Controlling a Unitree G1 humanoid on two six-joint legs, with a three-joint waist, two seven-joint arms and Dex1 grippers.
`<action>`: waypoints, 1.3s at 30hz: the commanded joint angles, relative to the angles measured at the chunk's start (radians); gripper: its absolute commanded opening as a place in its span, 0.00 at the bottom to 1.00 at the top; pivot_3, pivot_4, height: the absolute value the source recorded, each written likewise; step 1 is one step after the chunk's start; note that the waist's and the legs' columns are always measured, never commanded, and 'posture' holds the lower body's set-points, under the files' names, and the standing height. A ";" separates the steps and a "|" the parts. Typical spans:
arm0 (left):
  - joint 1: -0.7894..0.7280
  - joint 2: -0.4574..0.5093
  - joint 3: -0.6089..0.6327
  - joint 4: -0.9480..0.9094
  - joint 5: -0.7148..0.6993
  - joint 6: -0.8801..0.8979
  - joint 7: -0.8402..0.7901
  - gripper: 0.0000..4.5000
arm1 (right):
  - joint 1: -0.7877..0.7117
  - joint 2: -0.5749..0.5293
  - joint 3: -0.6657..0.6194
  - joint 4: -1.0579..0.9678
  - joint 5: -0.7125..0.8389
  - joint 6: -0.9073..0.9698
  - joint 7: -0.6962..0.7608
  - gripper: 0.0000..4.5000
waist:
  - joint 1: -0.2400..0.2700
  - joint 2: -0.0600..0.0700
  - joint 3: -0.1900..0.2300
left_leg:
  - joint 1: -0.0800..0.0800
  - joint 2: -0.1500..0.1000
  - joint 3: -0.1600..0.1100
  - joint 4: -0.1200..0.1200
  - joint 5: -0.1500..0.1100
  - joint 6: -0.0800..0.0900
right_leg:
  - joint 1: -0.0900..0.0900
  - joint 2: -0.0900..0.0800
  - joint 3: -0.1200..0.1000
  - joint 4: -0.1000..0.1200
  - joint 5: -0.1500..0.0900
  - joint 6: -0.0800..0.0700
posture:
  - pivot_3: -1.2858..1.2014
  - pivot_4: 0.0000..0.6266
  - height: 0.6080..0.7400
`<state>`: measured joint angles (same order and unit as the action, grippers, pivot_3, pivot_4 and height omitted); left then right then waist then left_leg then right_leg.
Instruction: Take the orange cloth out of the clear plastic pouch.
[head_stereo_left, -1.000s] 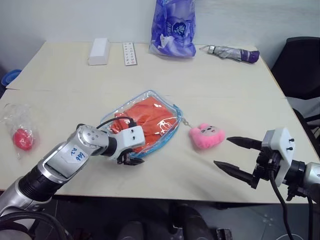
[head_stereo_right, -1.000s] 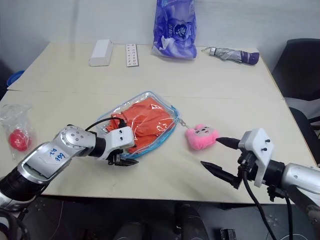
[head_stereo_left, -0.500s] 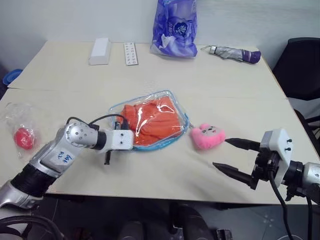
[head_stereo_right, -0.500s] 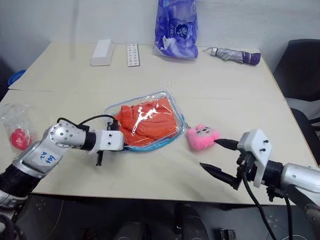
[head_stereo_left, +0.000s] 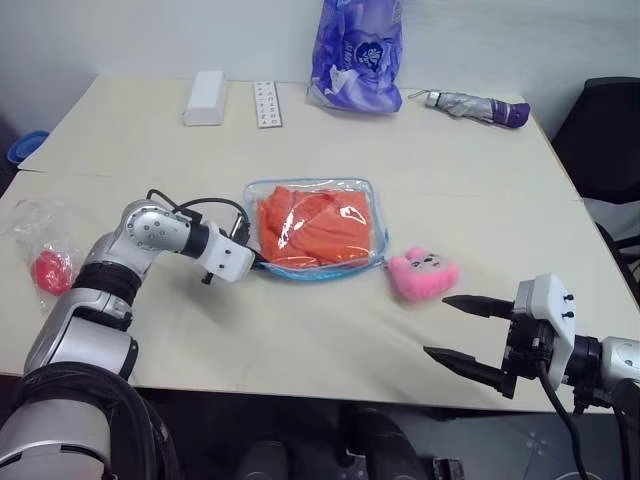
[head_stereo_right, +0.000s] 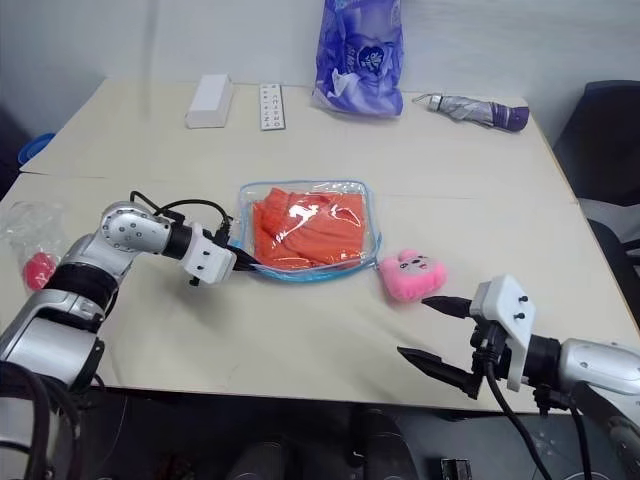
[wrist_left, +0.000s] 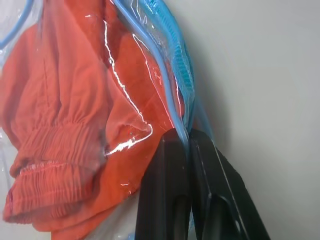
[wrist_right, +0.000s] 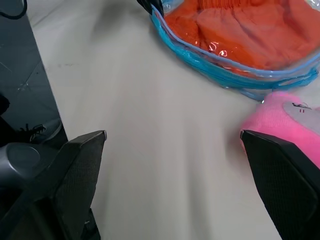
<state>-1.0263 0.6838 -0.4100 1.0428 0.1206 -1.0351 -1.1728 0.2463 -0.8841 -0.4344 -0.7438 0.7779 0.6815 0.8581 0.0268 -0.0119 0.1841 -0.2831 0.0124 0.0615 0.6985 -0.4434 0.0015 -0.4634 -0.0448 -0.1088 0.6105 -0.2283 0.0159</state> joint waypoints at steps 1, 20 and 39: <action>-0.039 -0.009 0.033 0.040 -0.034 -0.070 -0.044 0.00 | 0.005 -0.003 -0.018 -0.015 0.002 -0.021 0.008 1.00 | -0.002 0.000 0.000 | 0.000 0.000 0.000 0.000 0.000 0.000 | 0.000 0.000 0.000 0.000 0.000 0.000 | 0.52 0.24 1.00; 0.061 0.057 0.197 -0.217 -0.215 0.413 -0.175 0.55 | -0.129 0.045 0.048 0.128 -0.097 -0.053 -0.093 1.00 | -0.006 0.000 0.000 | 0.001 0.002 0.001 0.001 0.000 0.000 | 0.000 0.000 0.001 0.001 0.000 0.000 | 0.52 0.24 1.00; 0.595 0.271 0.569 -1.337 -0.844 1.705 0.062 0.55 | -0.365 0.194 0.282 0.510 -0.256 -0.105 -0.113 0.45 | -0.026 0.001 0.000 | 0.001 0.003 -0.009 0.001 0.000 -0.001 | 0.000 -0.001 0.004 0.002 0.000 0.000 | 0.52 0.24 1.00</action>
<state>-0.4261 0.9528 0.1222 -0.2640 -0.7181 0.6755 -1.1259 -0.1257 -0.6934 -0.1529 -0.2217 0.5176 0.5870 0.7280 0.0008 -0.0113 0.1842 -0.2821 0.0156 0.0525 0.6998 -0.4434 -0.0001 -0.4637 -0.0453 -0.1048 0.6123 -0.2284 0.0156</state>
